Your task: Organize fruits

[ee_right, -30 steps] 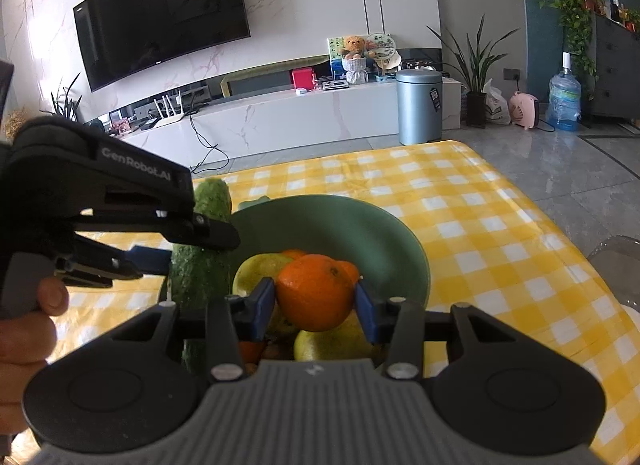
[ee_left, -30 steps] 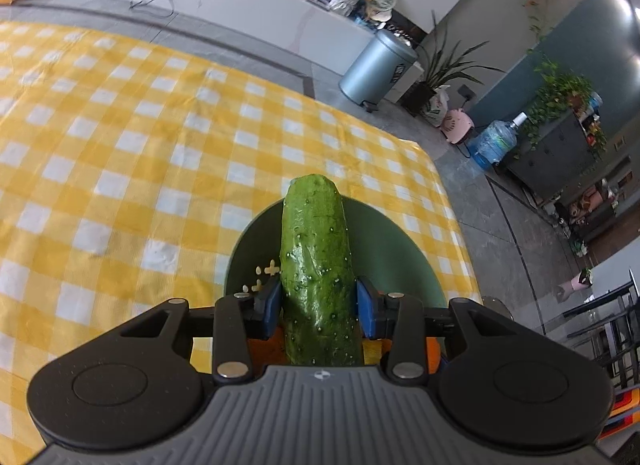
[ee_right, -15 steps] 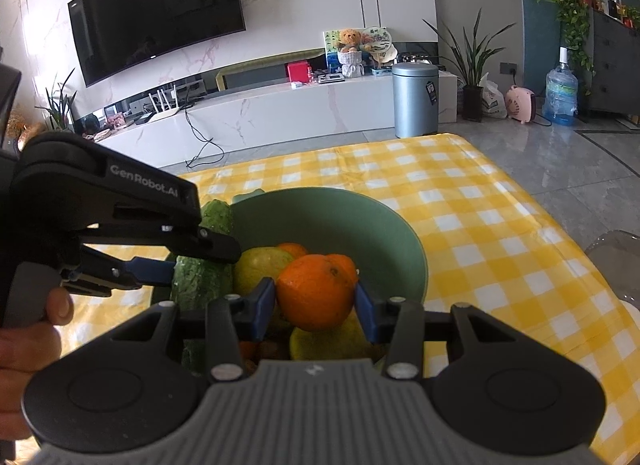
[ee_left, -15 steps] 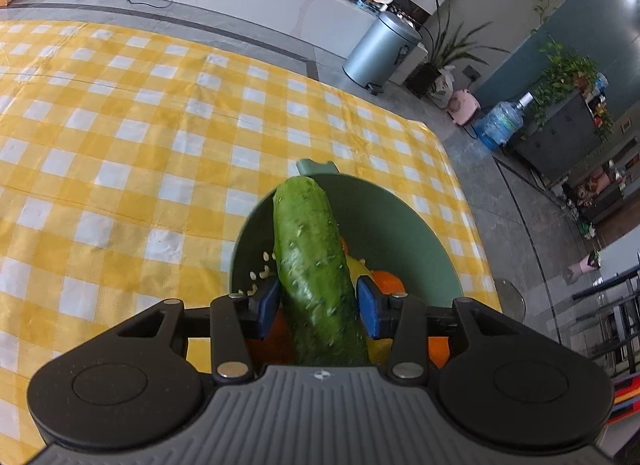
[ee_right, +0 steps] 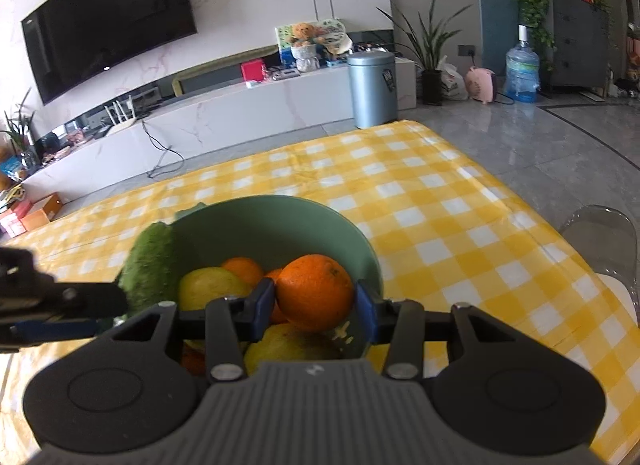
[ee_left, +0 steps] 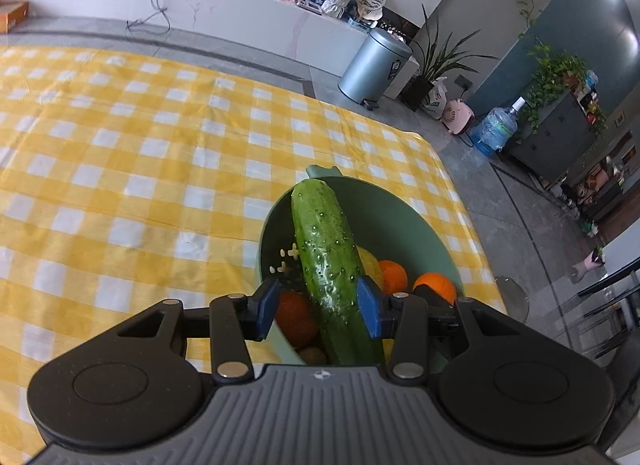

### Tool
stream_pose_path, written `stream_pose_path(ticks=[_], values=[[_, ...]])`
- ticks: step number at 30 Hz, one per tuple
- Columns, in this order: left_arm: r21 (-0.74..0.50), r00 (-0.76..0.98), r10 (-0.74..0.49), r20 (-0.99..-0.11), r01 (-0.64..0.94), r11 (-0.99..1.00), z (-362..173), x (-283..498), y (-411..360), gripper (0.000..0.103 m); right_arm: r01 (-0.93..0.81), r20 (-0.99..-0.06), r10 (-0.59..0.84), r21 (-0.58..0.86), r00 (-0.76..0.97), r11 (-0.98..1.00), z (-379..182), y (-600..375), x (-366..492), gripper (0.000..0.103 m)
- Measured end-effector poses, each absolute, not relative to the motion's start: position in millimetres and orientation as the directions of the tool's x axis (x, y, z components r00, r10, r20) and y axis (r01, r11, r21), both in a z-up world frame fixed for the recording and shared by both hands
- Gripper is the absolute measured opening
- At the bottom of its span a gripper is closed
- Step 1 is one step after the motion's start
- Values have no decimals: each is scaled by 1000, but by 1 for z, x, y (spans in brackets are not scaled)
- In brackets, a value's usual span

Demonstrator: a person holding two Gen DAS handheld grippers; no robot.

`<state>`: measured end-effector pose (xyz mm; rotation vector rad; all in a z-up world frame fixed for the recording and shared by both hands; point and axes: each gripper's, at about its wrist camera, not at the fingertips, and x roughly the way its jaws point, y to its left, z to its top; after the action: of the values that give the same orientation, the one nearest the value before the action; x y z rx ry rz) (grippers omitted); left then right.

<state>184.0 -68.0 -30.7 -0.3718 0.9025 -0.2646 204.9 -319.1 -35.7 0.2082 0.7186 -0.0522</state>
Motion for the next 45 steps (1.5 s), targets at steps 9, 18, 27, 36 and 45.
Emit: stream_pose_path(ticks=[9,18,27,36,45], values=[[-326,614,-319,-722,104,940,-25,174,-74,51,119,-655,8,149,755,982,-36,-315,202,43],[-266,640,-278,-716,117,957,-7,155,-62,55,99,-557,-2,144,831,985,-16,-313,179,73],[-199,714,-229,-662,127,972,22,121,-42,65,57,-479,37,179,877,982,20,-302,133,88],[-67,821,-122,-558,103,992,34,77,-25,87,-48,-387,88,111,918,993,56,-273,71,97],[18,857,-86,-509,110,994,18,40,-24,87,-61,-442,68,30,895,998,38,-258,29,98]])
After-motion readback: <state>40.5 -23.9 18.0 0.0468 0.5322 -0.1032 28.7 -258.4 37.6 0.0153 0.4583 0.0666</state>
